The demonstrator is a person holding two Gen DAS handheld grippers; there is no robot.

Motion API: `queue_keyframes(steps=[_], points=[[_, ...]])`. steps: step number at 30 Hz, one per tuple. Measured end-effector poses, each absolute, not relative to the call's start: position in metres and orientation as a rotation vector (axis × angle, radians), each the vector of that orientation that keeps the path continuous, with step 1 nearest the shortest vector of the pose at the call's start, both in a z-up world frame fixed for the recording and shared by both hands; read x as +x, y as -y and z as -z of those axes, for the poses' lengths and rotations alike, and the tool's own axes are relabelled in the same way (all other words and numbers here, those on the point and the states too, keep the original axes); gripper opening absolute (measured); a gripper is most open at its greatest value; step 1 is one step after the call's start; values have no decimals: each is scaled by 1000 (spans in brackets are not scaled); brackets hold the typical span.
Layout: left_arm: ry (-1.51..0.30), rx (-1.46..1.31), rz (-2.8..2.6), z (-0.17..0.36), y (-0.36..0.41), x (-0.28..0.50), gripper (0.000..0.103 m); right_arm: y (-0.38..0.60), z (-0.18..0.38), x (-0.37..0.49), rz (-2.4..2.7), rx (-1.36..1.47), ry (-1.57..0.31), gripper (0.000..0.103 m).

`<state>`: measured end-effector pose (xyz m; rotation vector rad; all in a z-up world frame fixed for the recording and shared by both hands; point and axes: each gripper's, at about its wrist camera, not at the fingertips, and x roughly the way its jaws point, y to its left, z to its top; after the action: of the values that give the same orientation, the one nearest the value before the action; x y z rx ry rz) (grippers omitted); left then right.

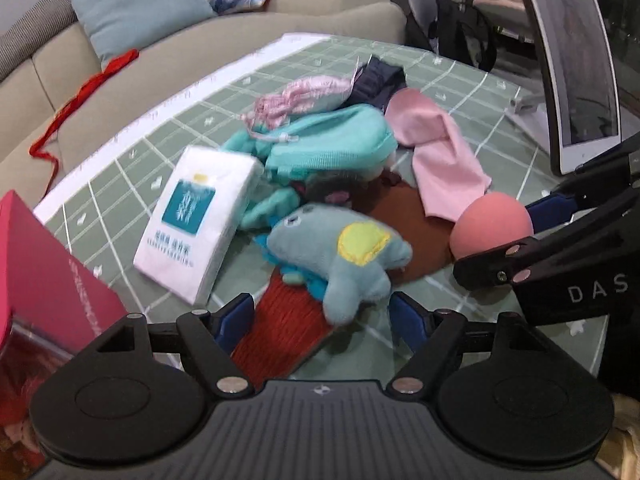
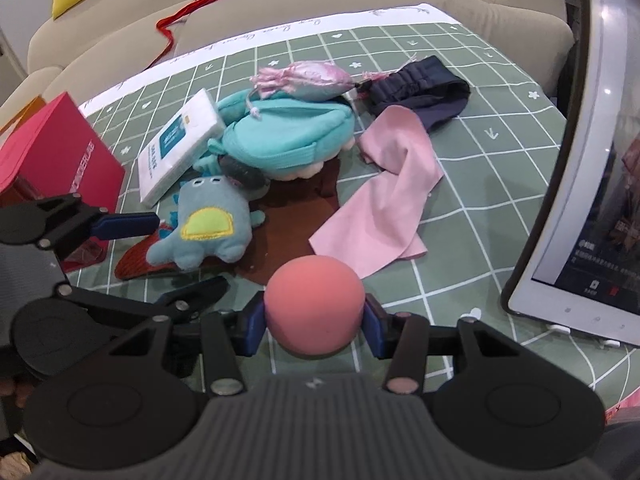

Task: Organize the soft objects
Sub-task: 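Grasp the red felt piece with the left tool while the right tool grasps the pink ball, then carry the red felt and pink ball over the white box with both tools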

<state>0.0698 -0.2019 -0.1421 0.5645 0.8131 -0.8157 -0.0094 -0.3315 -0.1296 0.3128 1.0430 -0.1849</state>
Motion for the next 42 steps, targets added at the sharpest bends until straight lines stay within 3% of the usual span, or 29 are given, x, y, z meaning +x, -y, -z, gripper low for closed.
queue_keyframes(steps=[5,7,14,26,42], points=[[-793,532,820,144,202,72,61,331,130,-10,179,311,-1048,49],[-823,486,825,143,199,75,53,330,129,-10,178,300,-1049,49],[-834,422,778,140,188,66,40,335,130,-10,180,339,-1054,50],[-1067,-33,670,122,129,64,37,332,129,-11,183,335,-1051,49],[-1095,-92,590,109,123,71,37,329,104,-23,235,346,-992,48]])
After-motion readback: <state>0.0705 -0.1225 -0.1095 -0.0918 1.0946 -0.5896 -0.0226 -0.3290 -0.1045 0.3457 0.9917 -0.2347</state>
